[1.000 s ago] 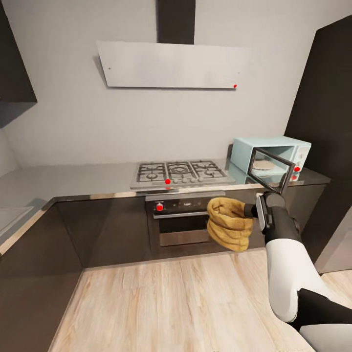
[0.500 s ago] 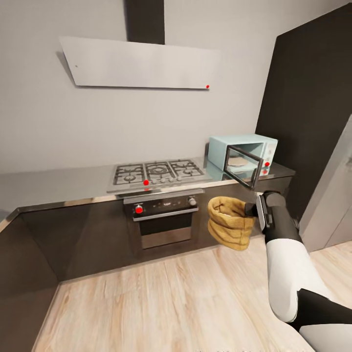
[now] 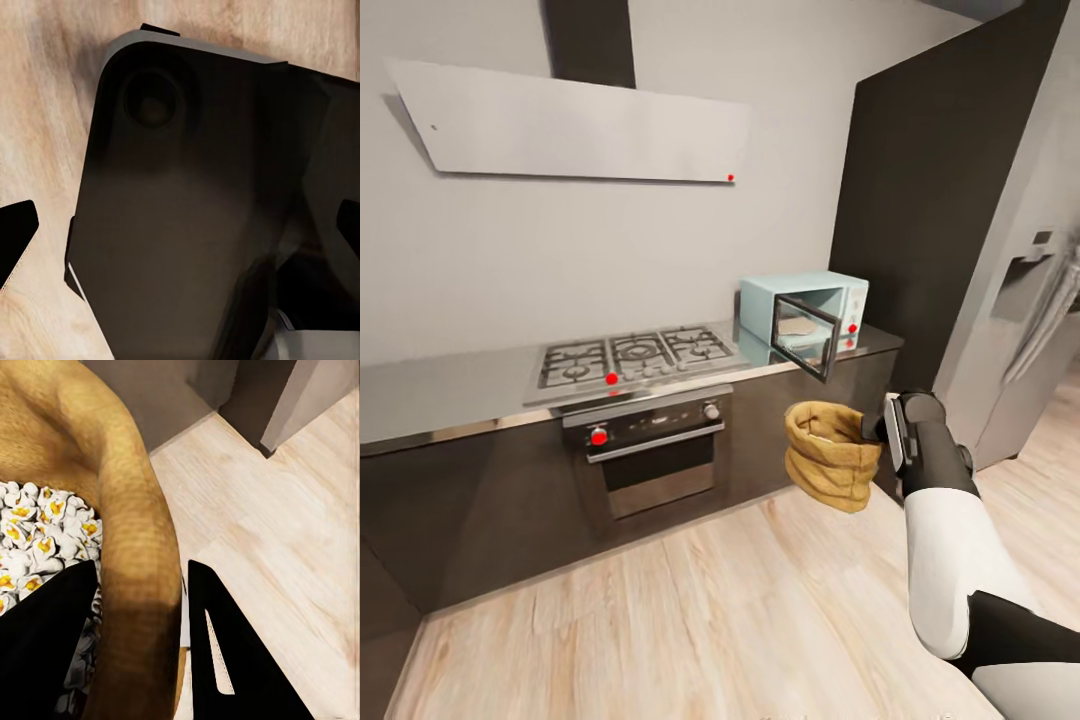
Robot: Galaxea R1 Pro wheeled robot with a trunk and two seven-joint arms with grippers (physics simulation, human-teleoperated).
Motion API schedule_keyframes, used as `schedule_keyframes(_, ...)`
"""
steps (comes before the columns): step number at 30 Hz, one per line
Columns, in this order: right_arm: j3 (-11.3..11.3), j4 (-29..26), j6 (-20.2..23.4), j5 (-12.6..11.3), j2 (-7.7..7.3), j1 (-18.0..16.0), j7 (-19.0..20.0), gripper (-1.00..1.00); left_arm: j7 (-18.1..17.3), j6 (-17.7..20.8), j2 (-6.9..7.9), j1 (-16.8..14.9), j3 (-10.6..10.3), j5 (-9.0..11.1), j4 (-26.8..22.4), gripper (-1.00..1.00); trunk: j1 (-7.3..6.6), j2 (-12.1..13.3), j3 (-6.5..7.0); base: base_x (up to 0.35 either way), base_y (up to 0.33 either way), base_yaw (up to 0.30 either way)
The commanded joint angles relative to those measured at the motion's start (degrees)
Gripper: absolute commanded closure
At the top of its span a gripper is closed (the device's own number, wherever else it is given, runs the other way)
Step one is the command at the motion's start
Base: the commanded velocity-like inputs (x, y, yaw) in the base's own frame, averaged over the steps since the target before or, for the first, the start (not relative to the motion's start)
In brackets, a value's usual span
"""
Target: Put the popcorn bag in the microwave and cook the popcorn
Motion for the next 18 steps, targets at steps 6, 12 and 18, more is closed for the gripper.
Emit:
schedule_keyframes(6,-0.1,0.0,0.1,-0.2,0.07,-0.1,-0.3,1.0,0.0,-0.1,-0.01,0.0,0.0,0.2,-0.1,-1.0,0.0,0.0,-0.06,0.0,0.0,-0.289)
schedule_keyframes(12,-0.1,0.0,0.1,-0.2,0.07,-0.1,-0.3,1.0,0.0,-0.1,-0.01,0.0,0.0,0.2,-0.1,-1.0,0.0,0.0,-0.06,0.0,0.0,-0.289)
schedule_keyframes(18,-0.1,0.0,0.1,-0.2,0.07,-0.1,-0.3,1.0,0.0,-0.1,-0.01,0.0,0.0,0.2,-0.1,-1.0,0.0,0.0,-0.06,0.0,0.0,-0.289)
